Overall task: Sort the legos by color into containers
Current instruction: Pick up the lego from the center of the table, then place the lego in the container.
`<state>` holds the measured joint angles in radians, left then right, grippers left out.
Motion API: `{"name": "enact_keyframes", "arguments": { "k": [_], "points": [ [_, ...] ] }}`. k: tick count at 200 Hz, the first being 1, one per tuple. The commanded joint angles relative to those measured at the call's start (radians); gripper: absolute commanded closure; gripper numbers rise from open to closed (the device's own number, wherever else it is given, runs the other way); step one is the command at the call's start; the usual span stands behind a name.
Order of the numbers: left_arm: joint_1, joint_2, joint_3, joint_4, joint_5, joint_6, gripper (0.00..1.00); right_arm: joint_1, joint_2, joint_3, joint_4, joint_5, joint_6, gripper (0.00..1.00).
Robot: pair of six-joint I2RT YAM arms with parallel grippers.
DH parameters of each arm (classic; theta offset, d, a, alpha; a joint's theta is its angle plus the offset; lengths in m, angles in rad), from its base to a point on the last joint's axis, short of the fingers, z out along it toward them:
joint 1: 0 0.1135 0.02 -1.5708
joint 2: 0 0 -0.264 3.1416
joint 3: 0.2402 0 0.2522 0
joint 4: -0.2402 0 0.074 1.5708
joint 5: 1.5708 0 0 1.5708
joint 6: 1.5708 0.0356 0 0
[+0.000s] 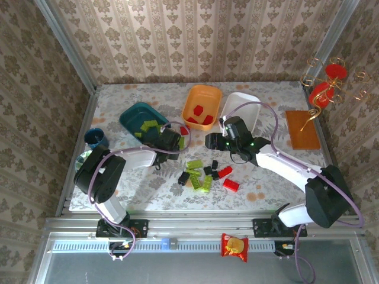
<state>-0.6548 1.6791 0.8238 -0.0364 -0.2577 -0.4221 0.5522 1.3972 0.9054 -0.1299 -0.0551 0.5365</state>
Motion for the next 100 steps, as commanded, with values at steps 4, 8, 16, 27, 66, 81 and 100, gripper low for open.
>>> {"name": "enact_keyframes", "arguments": {
  "k": [4,8,16,27,66,81,100],
  "points": [
    [-0.019,-0.064,-0.035,-0.022,0.021,-0.021,0.64,-0.008,-0.036,-0.01,0.016,0.014,0.017,0.35],
    [-0.024,-0.077,-0.043,-0.027,0.021,-0.023,0.65,-0.009,-0.037,-0.01,0.016,0.014,0.017,0.35],
    [-0.037,-0.11,-0.055,-0.038,0.02,-0.029,0.65,-0.009,-0.039,-0.012,0.019,0.014,0.017,0.35],
    [-0.054,-0.157,-0.068,-0.066,0.03,-0.039,0.65,-0.012,-0.044,-0.014,0.016,0.016,0.017,0.35],
    [-0.08,-0.263,0.0,-0.152,0.102,-0.044,0.66,-0.027,-0.078,-0.038,0.012,0.044,0.031,0.35],
    [-0.071,-0.239,0.08,-0.153,0.146,-0.02,0.66,-0.033,-0.094,-0.048,0.004,0.061,0.038,0.35],
    [-0.06,-0.151,0.223,-0.14,0.198,0.01,0.66,-0.038,-0.124,-0.066,-0.012,0.092,0.048,0.35]
  ]
}}
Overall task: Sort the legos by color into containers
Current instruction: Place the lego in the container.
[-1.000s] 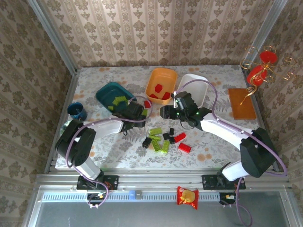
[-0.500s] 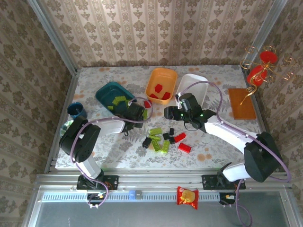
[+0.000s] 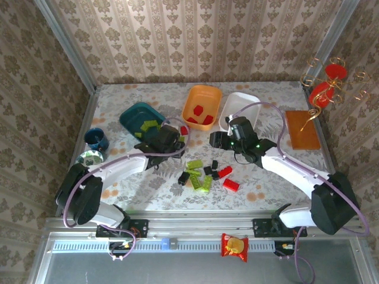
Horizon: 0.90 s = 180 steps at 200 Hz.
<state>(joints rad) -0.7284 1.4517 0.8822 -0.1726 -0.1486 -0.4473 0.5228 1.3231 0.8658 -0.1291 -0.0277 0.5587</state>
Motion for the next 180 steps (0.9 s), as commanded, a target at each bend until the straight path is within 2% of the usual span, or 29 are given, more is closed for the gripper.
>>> {"name": "enact_keyframes", "arguments": {
  "k": [1,31,82,98,110,145,180],
  "points": [
    [0.013,0.085,0.174,-0.004,0.093,0.036,0.66,-0.009,-0.051,-0.027,-0.014,0.066,0.026,0.35],
    [0.043,0.309,0.431,0.012,0.159,0.068,0.66,-0.015,-0.098,-0.063,-0.034,0.084,0.046,0.35],
    [0.088,0.644,0.818,-0.077,0.171,0.097,0.66,-0.014,-0.16,-0.097,-0.082,0.09,0.055,0.35],
    [0.099,0.712,0.892,-0.102,0.182,0.089,0.62,-0.015,-0.178,-0.096,-0.097,0.094,0.049,0.35],
    [0.103,0.748,0.941,-0.123,0.189,0.084,0.54,-0.015,-0.188,-0.096,-0.105,0.095,0.046,0.34],
    [0.101,0.703,0.938,-0.092,0.223,0.063,0.24,-0.015,-0.184,-0.089,-0.122,0.053,0.032,0.3],
    [0.099,0.537,0.808,-0.005,0.267,0.031,0.13,-0.014,-0.159,-0.092,-0.129,0.016,0.027,0.29]
  ]
}}
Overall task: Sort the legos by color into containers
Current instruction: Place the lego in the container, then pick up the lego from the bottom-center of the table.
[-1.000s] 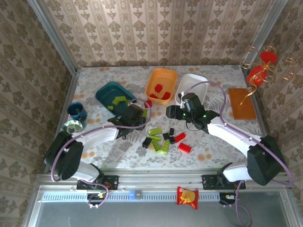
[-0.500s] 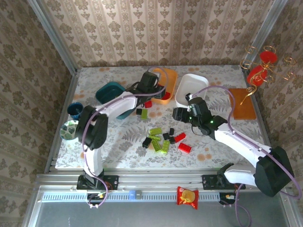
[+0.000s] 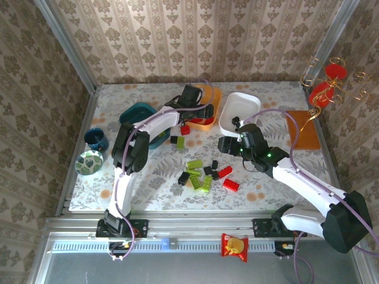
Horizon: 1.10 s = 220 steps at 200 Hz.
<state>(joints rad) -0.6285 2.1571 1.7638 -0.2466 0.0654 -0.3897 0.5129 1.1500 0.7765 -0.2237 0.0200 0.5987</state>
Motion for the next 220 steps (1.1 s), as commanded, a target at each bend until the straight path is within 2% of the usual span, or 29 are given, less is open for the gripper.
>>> {"name": "enact_keyframes", "arguments": {
  "k": [1,30,57,104,130,165,193,220],
  "points": [
    [-0.001,-0.175,-0.08,0.074,0.055,-0.028,0.13,-0.004,0.015,-0.003,-0.035,-0.033,-0.013,0.29],
    [-0.012,-0.385,-0.307,0.206,0.082,-0.076,0.07,-0.004,0.044,-0.003,-0.039,-0.077,-0.016,0.3],
    [-0.044,-0.577,-0.537,0.284,0.046,-0.078,0.0,0.006,0.083,-0.003,-0.052,-0.11,-0.02,0.32],
    [-0.096,-0.906,-0.916,0.247,-0.067,-0.069,0.0,0.05,0.126,-0.004,-0.189,-0.072,-0.022,0.35],
    [-0.107,-1.063,-1.064,0.169,-0.14,-0.086,0.0,0.089,0.103,-0.046,-0.275,-0.057,-0.016,0.31],
    [-0.106,-1.153,-1.163,0.123,-0.178,-0.119,0.0,0.113,0.087,-0.115,-0.283,-0.095,0.003,0.27],
    [-0.1,-1.14,-1.172,0.134,-0.175,-0.129,0.0,0.113,0.094,-0.144,-0.203,-0.134,-0.002,0.25],
    [-0.094,-1.115,-1.158,0.142,-0.161,-0.12,0.0,0.118,0.135,-0.146,-0.197,-0.185,-0.005,0.25]
  ]
}}
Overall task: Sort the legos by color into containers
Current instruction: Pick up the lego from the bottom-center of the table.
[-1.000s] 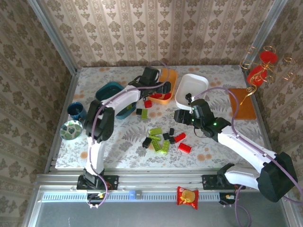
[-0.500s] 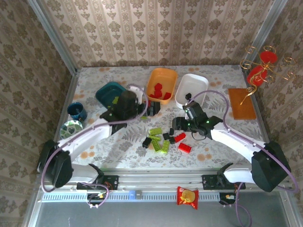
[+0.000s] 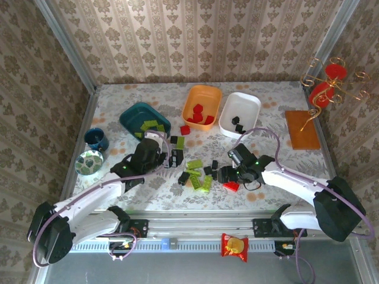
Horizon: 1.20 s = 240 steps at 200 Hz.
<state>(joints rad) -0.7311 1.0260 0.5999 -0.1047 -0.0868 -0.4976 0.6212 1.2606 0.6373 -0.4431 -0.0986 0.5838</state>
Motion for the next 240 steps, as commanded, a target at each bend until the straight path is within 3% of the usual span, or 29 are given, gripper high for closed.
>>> {"name": "enact_keyframes", "arguments": {
  "k": [1,60,99,143,193,240],
  "points": [
    [0.01,0.016,0.006,0.001,-0.008,-0.012,0.0,0.011,0.025,-0.008,0.022,-0.067,0.01,0.25],
    [0.036,0.014,-0.028,0.032,0.018,-0.028,0.0,0.121,-0.003,0.007,-0.061,-0.12,0.047,0.29],
    [0.053,0.016,-0.039,0.045,0.029,-0.035,0.0,0.155,-0.008,0.053,-0.216,0.095,0.009,0.25],
    [0.07,0.015,-0.029,0.017,0.036,-0.033,0.0,0.254,0.104,0.086,-0.234,0.142,-0.016,0.25],
    [0.081,0.008,-0.032,0.016,0.042,-0.039,0.0,0.309,0.204,0.102,-0.236,0.181,-0.036,0.39],
    [0.084,0.001,-0.026,0.008,0.046,-0.032,0.0,0.31,0.19,0.105,-0.184,0.158,-0.05,0.65]
  ]
}}
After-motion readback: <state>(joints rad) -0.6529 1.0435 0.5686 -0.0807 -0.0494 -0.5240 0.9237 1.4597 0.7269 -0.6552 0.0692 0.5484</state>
